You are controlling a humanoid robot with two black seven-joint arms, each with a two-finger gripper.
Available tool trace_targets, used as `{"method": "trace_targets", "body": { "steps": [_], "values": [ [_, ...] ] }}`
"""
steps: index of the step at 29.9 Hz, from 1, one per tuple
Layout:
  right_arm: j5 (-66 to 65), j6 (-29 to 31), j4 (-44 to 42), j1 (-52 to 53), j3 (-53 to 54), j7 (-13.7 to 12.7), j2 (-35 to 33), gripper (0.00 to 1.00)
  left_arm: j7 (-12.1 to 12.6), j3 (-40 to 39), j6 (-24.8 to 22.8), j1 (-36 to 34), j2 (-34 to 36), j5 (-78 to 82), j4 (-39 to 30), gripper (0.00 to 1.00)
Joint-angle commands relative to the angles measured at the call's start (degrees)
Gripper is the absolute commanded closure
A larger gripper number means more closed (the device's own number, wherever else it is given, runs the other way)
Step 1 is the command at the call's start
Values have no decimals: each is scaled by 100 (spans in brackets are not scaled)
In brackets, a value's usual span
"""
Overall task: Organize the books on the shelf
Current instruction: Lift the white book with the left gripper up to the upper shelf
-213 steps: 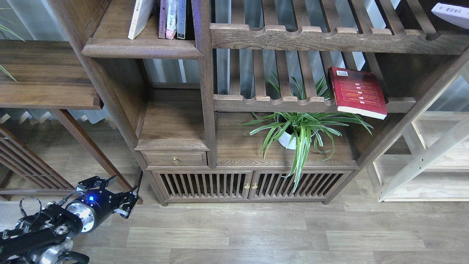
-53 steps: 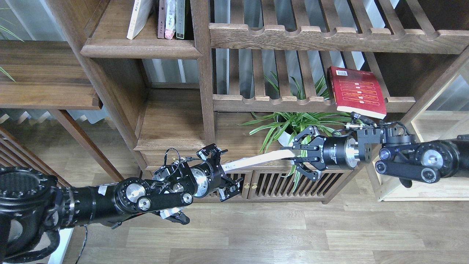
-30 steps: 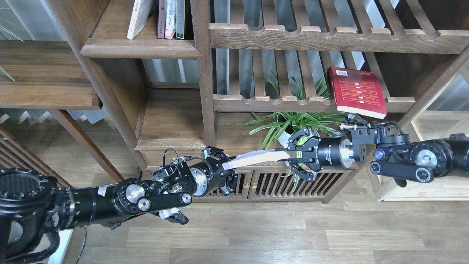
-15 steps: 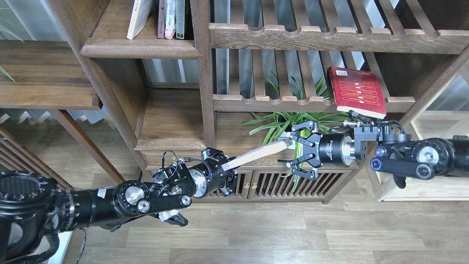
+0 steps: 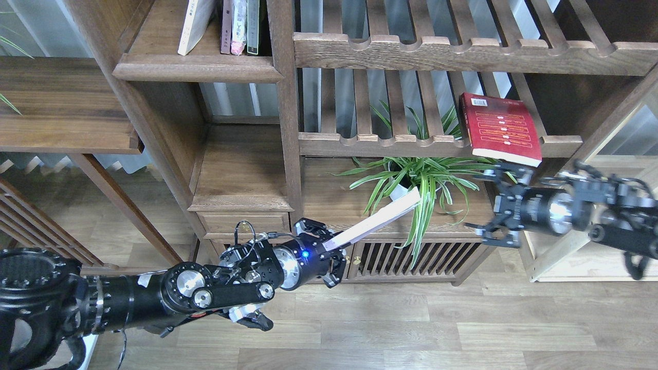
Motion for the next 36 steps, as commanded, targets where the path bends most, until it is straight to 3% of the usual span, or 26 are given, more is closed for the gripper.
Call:
{"method": "trace_targets", "body": {
  "steps": [1,13,23,29,36],
  "values": [
    [0,0,-96,-361,175,1,-478,0,0,-179,2,2,24,6,-365,100],
    [1010,-79,-1554,-2137,510,1,-488,0,0,-697,-33,-7,2019,15,-1798,100],
    [2153,-289,-2433,-3209,501,1,-23,0,8,-1190,-129,2,3417,-2,-2809,100],
    [2197,-799,-3285,-3974,501,1,540,0,0,-1602,-454,54,4234,-11,-3362,100],
    [2198,-1247,-3454,-4238,501,1,866,0,-9,-2156,-1113,116,5123,-46,-3768,100]
  ]
}}
